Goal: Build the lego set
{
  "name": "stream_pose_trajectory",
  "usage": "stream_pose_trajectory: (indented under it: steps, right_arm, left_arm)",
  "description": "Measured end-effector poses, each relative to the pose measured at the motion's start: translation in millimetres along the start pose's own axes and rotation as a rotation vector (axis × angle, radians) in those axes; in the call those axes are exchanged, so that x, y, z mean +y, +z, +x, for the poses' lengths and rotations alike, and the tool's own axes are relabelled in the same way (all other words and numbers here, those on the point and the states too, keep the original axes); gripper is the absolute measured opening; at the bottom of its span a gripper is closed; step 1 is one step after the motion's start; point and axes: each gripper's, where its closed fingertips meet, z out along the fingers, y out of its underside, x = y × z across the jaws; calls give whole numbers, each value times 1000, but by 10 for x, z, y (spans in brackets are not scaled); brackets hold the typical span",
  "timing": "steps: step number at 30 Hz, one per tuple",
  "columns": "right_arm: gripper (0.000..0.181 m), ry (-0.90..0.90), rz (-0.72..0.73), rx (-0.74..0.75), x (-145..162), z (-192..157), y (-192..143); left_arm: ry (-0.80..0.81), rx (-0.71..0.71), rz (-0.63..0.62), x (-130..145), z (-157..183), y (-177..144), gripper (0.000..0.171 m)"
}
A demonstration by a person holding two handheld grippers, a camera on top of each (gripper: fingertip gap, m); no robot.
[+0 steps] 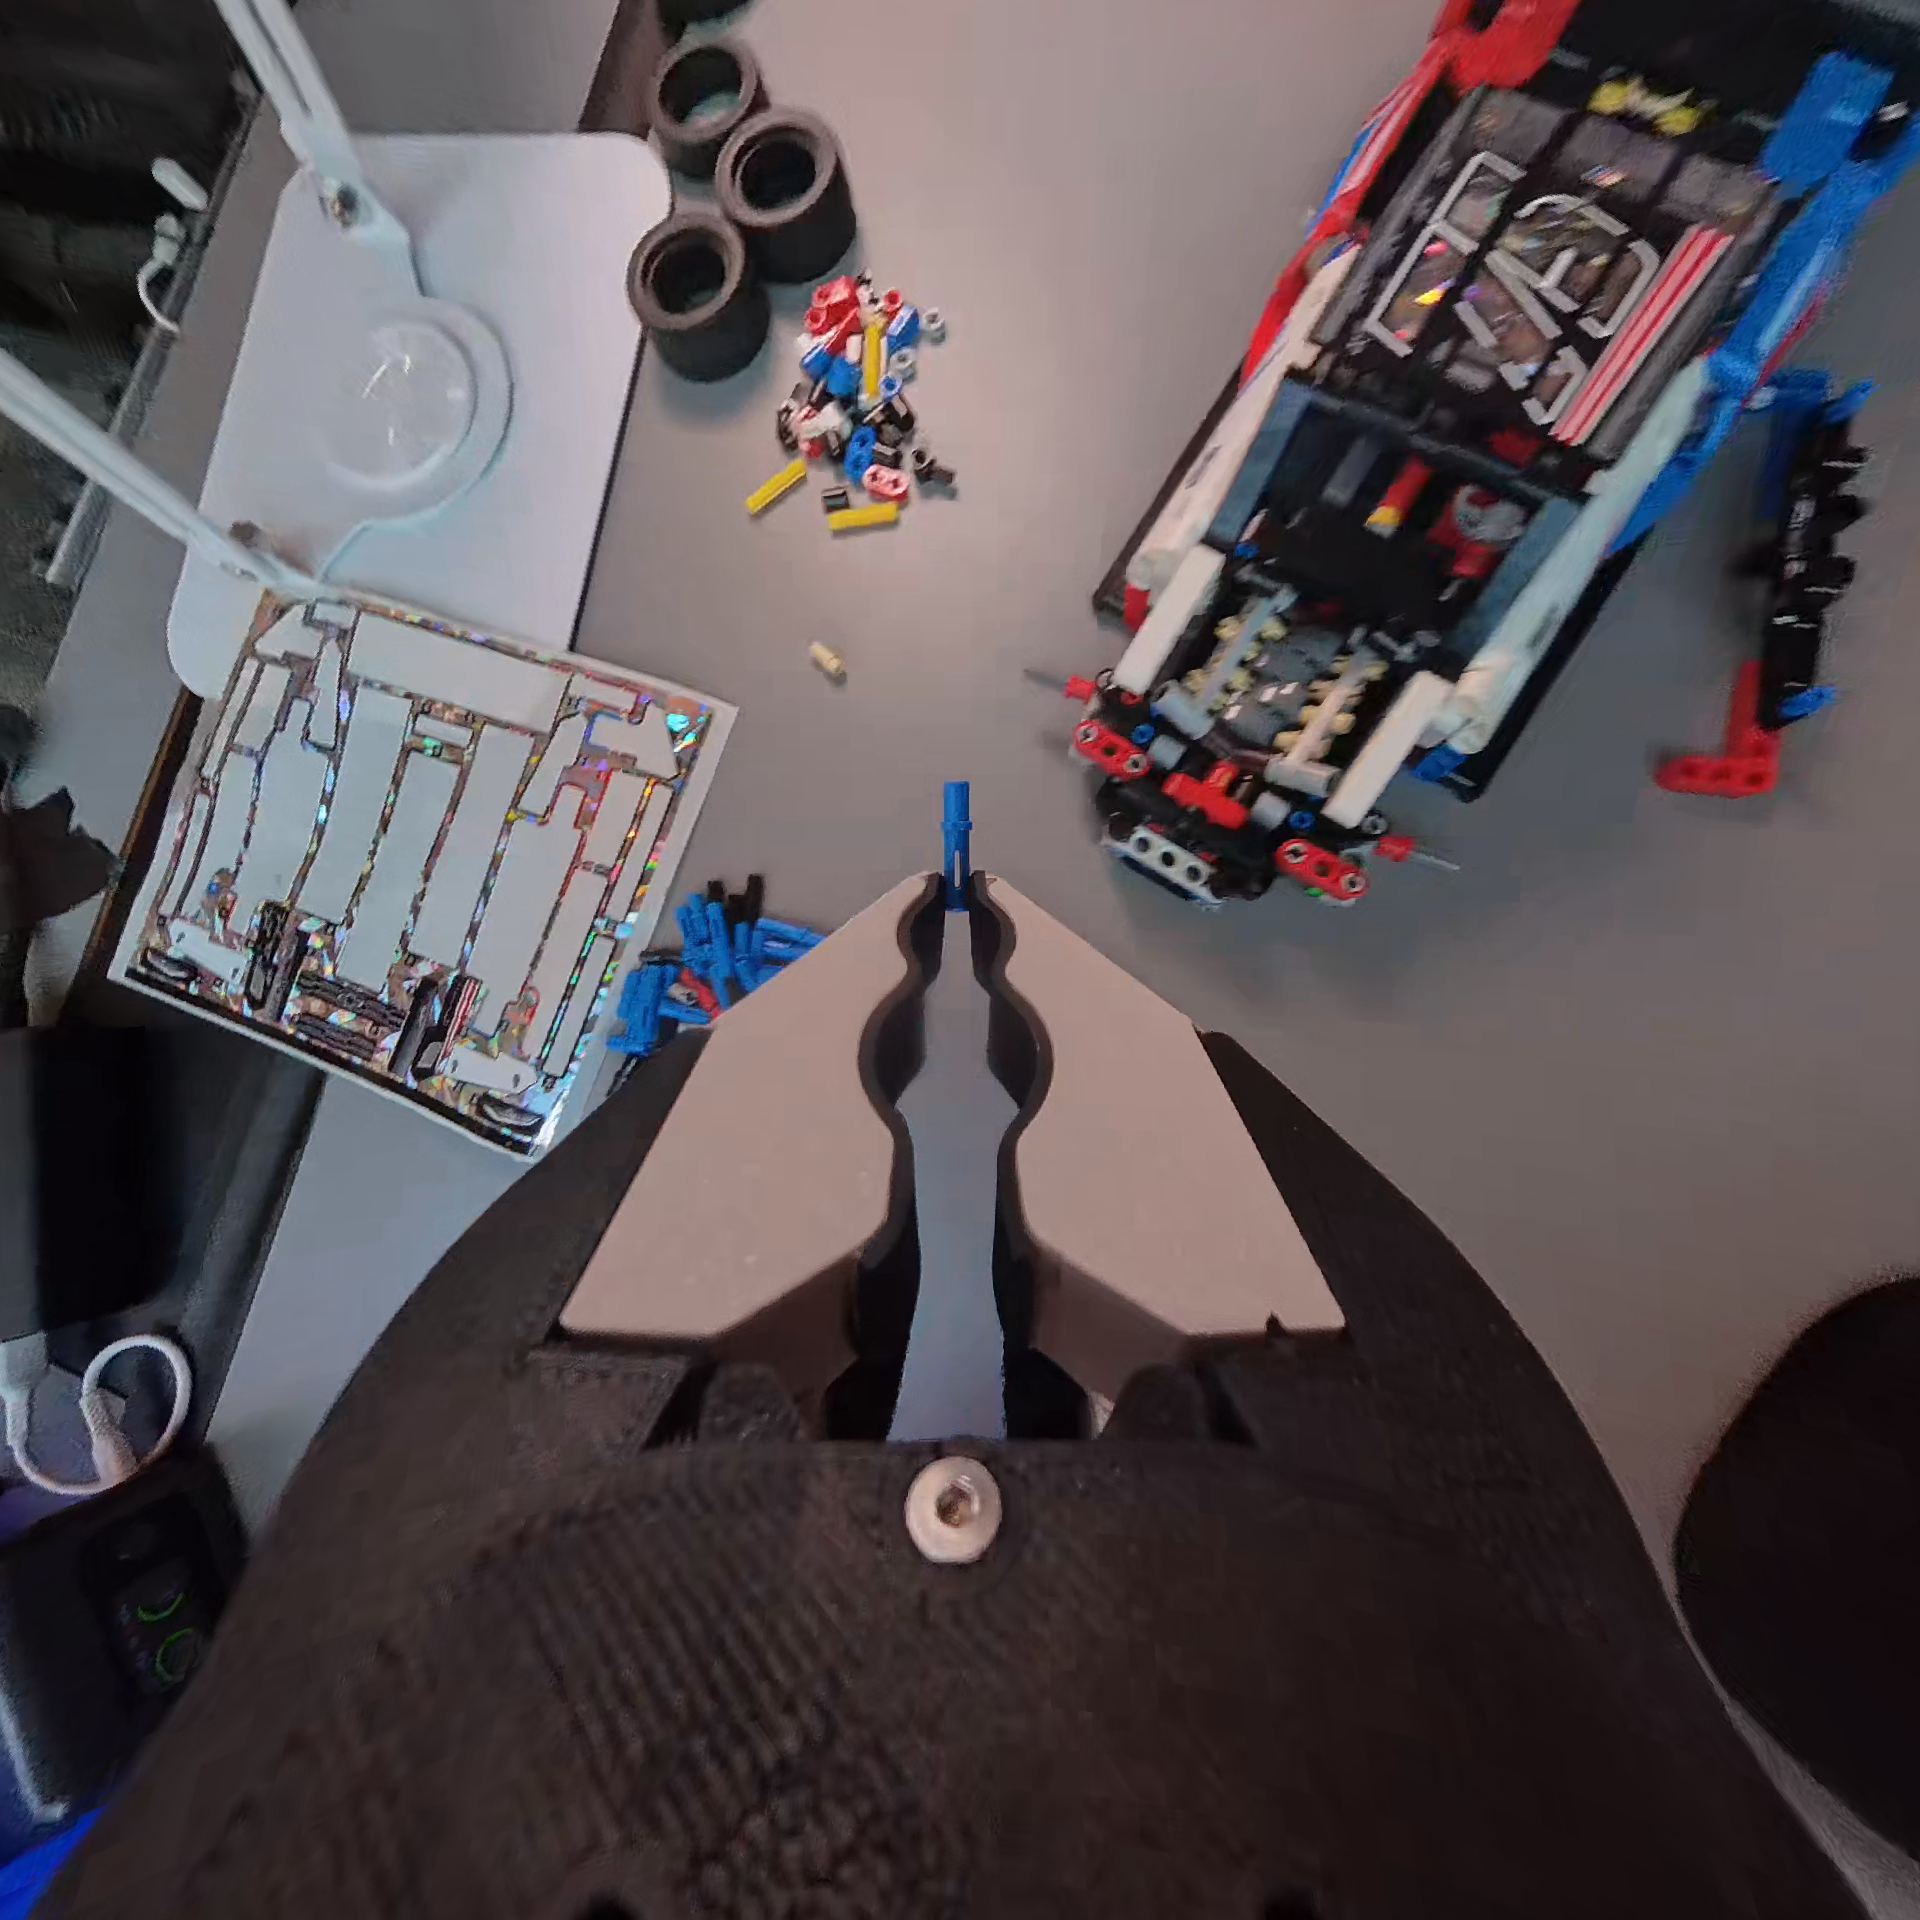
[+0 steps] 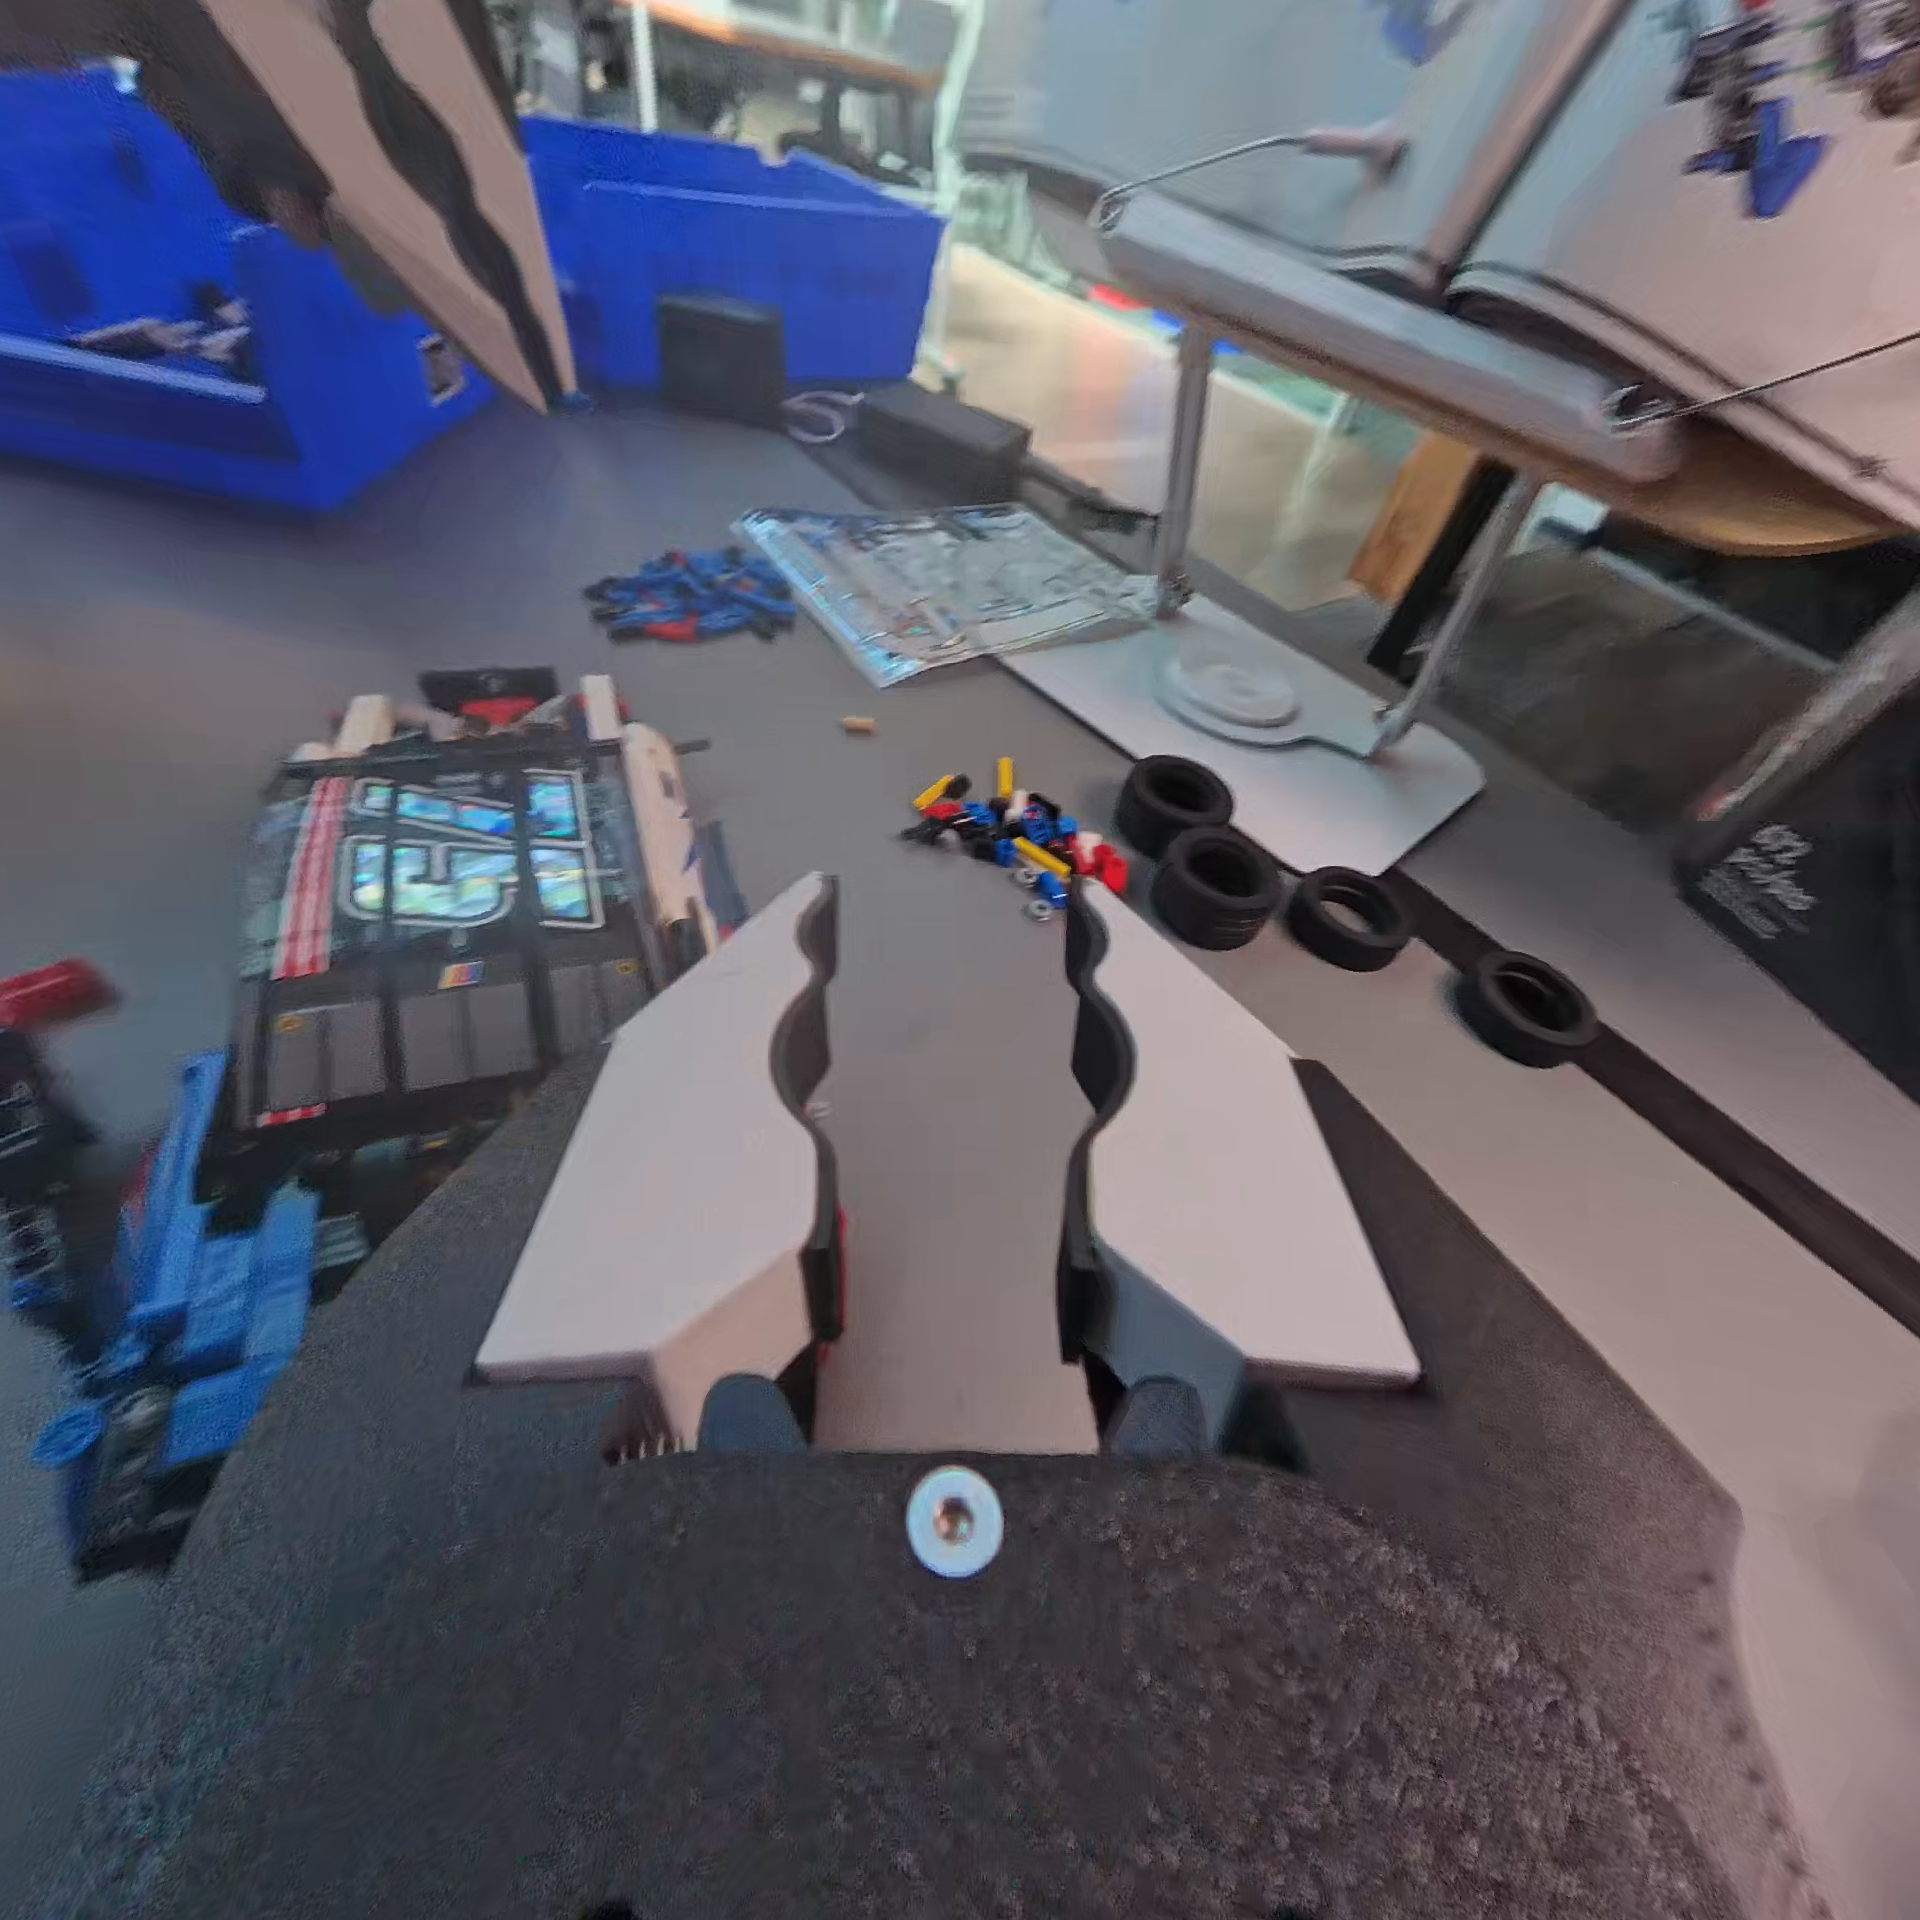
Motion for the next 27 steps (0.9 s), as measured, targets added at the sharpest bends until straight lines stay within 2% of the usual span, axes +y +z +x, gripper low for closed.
stream_pose_trajectory:
  steps: [1, 2, 4, 6, 10, 12, 14, 15, 20, 27]
  right_arm:
    - [75, 20, -73, -112, 13, -162, -22]
    - [97, 55, -142, -219, 15, -326, -68]
    - [116, 46, -228, -338, -18, -574, -144]
    - [121, -14, -310, -345, 4, -729, -86]
    - [122, -142, -498, -346, 215, -1010, 237]
    - [112, -164, -594, -357, 313, -1025, 357]
    - [94, -129, -655, -464, 344, -1119, 346]
    - [93, -146, -666, -480, 351, -1099, 334]
    - [92, -227, -770, -539, 524, -791, -57]
    - [91, -75, -848, -350, 902, 106, -807]
  left_arm:
    - [15, 2, 28, -51, 147, -37, 3]
    - [24, 6, 53, -81, 290, -65, 3]
    - [27, 26, 89, -87, 550, -83, 3]
    - [9, 54, 112, -61, 769, -51, 3]
    - [-14, 88, 175, -72, 1057, 63, 3]
    - [-33, 98, 212, -100, 1130, 113, 3]
    - [-53, 108, 245, -119, 1181, 148, 3]
    - [-61, 115, 260, -124, 1209, 159, 3]
    - [-84, 167, 285, -68, 1359, 209, 3]
    - [-77, 188, 269, -13, 1426, 328, 3]
